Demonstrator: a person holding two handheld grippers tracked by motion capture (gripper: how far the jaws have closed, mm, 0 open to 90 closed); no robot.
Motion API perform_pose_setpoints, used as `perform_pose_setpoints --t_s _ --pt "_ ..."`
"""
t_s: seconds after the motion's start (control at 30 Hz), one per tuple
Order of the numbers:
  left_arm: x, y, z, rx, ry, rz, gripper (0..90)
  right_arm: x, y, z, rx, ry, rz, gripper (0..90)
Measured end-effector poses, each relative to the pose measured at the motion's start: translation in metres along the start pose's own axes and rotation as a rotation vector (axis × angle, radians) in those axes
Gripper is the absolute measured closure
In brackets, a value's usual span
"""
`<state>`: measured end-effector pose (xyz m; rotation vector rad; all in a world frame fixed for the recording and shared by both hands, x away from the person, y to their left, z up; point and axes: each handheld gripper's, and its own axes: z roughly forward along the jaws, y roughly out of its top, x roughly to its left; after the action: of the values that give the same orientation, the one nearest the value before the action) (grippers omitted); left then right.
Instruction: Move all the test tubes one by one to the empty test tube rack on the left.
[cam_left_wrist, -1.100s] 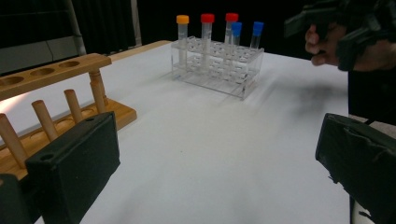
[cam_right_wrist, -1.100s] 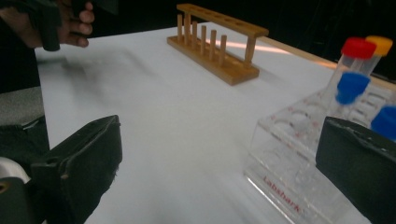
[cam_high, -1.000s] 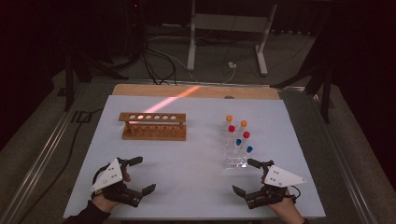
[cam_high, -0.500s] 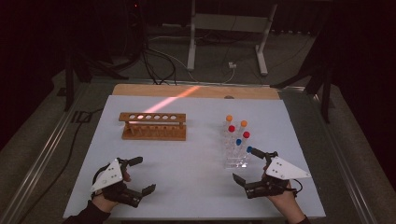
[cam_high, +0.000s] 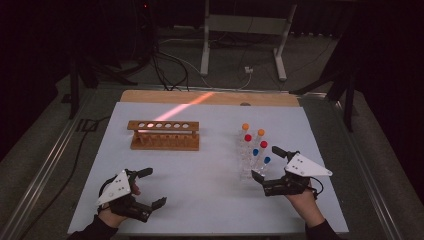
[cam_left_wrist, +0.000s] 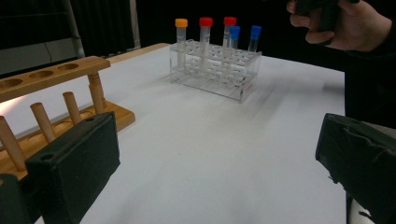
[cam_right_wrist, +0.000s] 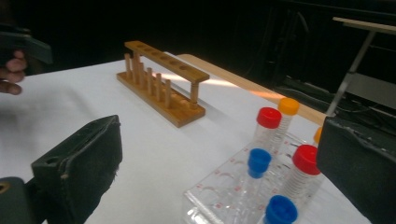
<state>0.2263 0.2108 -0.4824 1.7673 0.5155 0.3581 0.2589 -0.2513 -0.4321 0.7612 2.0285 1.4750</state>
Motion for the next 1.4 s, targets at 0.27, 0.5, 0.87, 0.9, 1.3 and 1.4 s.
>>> perform_pose_setpoints --t_s 0.27,0.5,0.87,0.9,1.3,1.4 --pt "0.000 0.000 0.000 -0.004 -0.005 0.000 0.7 -0.012 -0.007 0.011 0.056 -0.087 0.030 0.6" --pt "0.000 0.000 -0.001 -0.005 -0.006 -0.002 0.7 -0.015 -0.019 0.016 0.121 -0.102 0.059 6.8" --pt "0.000 0.000 -0.001 -0.009 -0.010 -0.006 0.6 -0.020 -0.033 0.010 0.197 -0.111 0.118 41.9" --pt "0.000 0.001 -0.001 -0.010 -0.009 -0.006 0.7 -0.021 -0.034 0.010 0.210 -0.111 0.126 44.6" --pt "0.000 0.000 -0.001 -0.009 -0.009 -0.006 0.6 -0.021 -0.038 0.010 0.264 -0.104 0.167 67.1" --pt "0.000 0.000 -0.001 -0.008 -0.008 -0.009 0.7 -0.019 -0.039 0.012 0.282 -0.106 0.170 72.2"
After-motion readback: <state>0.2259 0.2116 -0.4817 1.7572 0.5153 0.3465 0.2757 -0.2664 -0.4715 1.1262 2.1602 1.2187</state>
